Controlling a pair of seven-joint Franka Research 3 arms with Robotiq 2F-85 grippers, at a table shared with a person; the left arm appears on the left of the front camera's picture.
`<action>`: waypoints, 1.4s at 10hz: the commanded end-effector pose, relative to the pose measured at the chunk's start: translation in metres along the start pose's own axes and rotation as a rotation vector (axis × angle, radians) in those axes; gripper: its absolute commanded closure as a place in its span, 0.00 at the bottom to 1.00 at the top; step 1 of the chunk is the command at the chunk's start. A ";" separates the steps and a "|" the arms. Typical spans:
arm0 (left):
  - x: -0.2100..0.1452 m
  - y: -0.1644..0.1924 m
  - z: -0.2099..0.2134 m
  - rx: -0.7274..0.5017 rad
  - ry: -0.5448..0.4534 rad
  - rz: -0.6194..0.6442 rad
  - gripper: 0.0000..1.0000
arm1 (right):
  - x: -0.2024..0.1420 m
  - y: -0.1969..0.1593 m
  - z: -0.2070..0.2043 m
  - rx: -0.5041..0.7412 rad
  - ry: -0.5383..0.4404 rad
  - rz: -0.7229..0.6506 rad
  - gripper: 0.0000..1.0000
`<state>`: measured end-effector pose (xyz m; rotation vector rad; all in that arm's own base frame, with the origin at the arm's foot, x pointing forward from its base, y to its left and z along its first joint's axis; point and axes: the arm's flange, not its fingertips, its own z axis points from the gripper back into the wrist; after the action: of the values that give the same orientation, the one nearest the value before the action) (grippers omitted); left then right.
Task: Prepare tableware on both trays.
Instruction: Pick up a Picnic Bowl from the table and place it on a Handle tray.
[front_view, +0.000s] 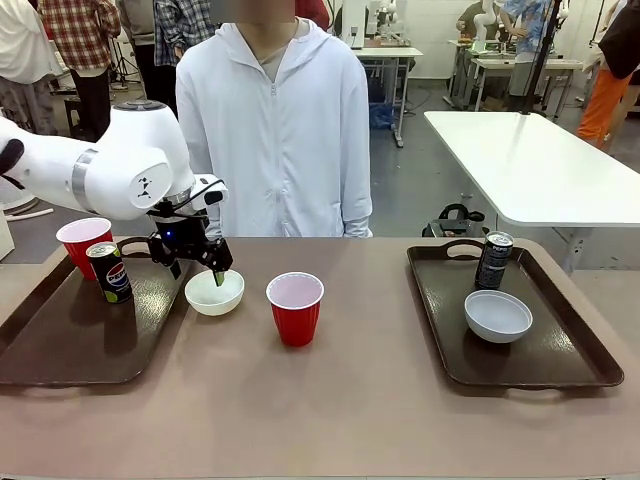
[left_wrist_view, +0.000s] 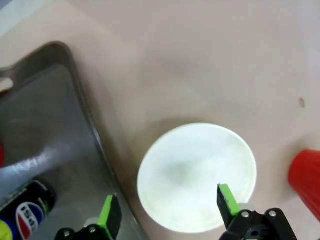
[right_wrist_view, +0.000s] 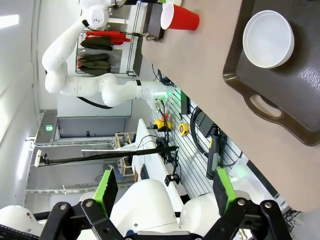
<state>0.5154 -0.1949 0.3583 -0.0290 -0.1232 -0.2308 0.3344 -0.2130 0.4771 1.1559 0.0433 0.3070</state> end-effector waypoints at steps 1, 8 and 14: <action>0.013 0.003 0.002 0.009 0.047 0.042 0.00 | -0.002 0.001 -0.006 -0.007 -0.010 -0.019 0.00; 0.018 0.015 0.003 -0.015 0.078 0.060 0.50 | -0.002 0.001 -0.006 -0.007 -0.010 -0.019 0.00; 0.017 0.023 -0.017 0.050 0.100 0.023 0.78 | -0.002 0.001 -0.006 -0.007 -0.010 -0.019 0.00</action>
<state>0.5364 -0.1761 0.3414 0.0067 -0.0273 -0.2035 0.3344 -0.2129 0.4771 1.1559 0.0435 0.3071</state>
